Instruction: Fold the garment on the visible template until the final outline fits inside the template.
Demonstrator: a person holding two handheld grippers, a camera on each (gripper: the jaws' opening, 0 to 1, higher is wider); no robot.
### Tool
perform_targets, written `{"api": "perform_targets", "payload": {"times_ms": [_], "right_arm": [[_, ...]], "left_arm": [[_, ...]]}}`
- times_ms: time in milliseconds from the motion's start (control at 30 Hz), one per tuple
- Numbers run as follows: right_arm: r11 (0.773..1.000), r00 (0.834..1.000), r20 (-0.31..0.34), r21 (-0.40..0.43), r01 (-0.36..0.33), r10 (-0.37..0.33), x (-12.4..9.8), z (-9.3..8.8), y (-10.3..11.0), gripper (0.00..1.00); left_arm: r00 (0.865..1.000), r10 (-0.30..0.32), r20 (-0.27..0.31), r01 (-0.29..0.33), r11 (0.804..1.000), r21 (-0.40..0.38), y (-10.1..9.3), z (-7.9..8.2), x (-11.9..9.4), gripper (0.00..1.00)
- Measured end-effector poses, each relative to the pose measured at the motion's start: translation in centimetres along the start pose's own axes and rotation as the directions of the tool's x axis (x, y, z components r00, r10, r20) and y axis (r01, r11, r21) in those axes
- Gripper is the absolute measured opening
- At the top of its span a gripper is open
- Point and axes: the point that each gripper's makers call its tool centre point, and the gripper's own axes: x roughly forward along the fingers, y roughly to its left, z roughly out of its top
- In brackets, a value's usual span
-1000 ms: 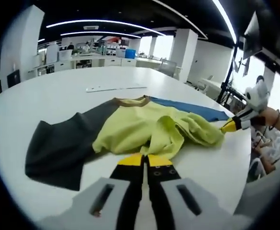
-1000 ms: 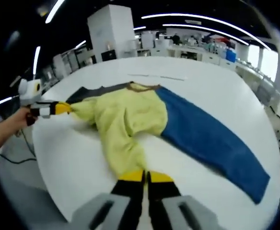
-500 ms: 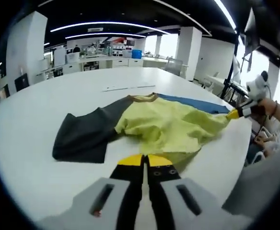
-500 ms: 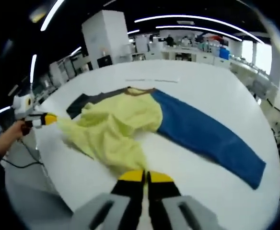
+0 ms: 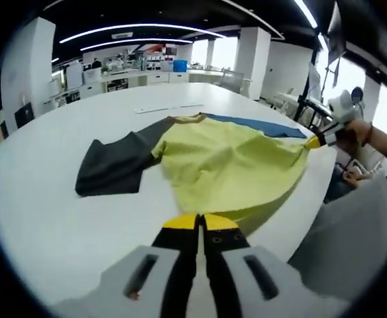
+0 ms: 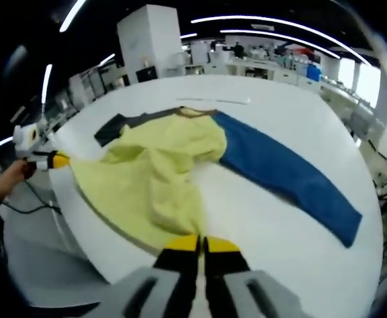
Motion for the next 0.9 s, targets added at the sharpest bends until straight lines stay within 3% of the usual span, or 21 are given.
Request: {"api": "perform_targets", "payload": {"times_ms": [500,833,900], "right_arm": [[0.993,1.0,0.02,0.117,0.006,-0.008,-2.0,-3.6,1.5,0.0],[0.986,0.998,0.049,0.163,0.039,-0.047,-2.7,-4.4,2.1,0.0],[0.986,0.996,0.063,0.162,0.044,-0.055,-2.9,-4.4,2.2,0.0]], "left_arm": [[0.995,-0.003,-0.095,0.001,1.0,-0.03,-0.8,-3.9,-2.6,0.0],[0.991,0.003,-0.133,-0.001,1.0,0.013,-1.2,-5.1,-3.5,0.0],[0.985,0.015,-0.169,-0.013,1.0,0.016,-1.1,-5.8,-3.6,0.0]]}}
